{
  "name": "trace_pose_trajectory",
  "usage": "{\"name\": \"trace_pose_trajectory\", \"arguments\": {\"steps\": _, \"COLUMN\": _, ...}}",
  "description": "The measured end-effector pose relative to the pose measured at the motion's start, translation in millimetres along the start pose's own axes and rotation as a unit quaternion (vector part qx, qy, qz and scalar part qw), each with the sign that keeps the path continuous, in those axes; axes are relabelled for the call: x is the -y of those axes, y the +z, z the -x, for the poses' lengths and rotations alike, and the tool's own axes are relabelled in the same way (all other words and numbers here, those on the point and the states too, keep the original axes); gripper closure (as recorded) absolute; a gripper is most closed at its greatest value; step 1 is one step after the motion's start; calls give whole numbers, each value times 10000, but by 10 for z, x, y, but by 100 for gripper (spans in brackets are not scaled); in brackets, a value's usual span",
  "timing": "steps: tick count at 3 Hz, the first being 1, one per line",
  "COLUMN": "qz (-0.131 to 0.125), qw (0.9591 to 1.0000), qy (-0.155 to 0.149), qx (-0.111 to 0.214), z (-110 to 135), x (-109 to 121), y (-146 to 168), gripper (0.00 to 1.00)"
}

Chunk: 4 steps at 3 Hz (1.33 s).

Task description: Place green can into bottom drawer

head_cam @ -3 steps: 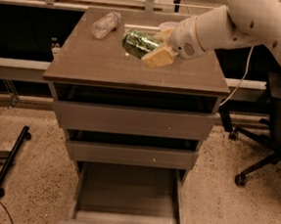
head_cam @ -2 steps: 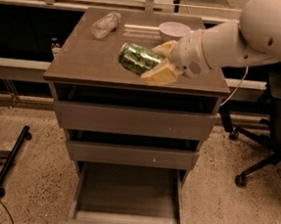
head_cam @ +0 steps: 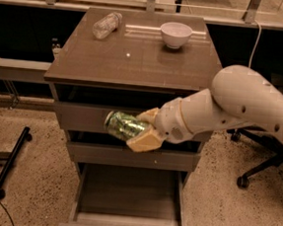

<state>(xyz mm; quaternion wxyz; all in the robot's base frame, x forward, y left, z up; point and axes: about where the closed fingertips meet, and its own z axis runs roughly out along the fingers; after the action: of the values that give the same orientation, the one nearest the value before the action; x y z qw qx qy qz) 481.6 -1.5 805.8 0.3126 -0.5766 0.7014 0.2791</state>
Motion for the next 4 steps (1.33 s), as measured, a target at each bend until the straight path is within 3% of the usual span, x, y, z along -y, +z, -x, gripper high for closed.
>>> {"name": "trace_pose_trajectory", "arguments": {"steps": 1, "qz": 230, "qw": 9953, "qy": 943, "qx": -3, "z": -556, "x": -309, "y": 535, "gripper": 100}}
{"name": "trace_pose_trajectory", "arguments": {"steps": 2, "qz": 232, "qw": 9953, "qy": 938, "qx": 0, "z": -549, "x": -307, "y": 533, "gripper": 100}}
{"name": "trace_pose_trajectory", "arguments": {"steps": 3, "qz": 319, "qw": 9951, "qy": 932, "qx": 99, "z": -605, "x": -310, "y": 755, "gripper": 100}}
{"name": "trace_pose_trajectory", "arguments": {"steps": 4, "qz": 459, "qw": 9913, "qy": 1183, "qx": 362, "z": -873, "x": -308, "y": 1116, "gripper": 100}}
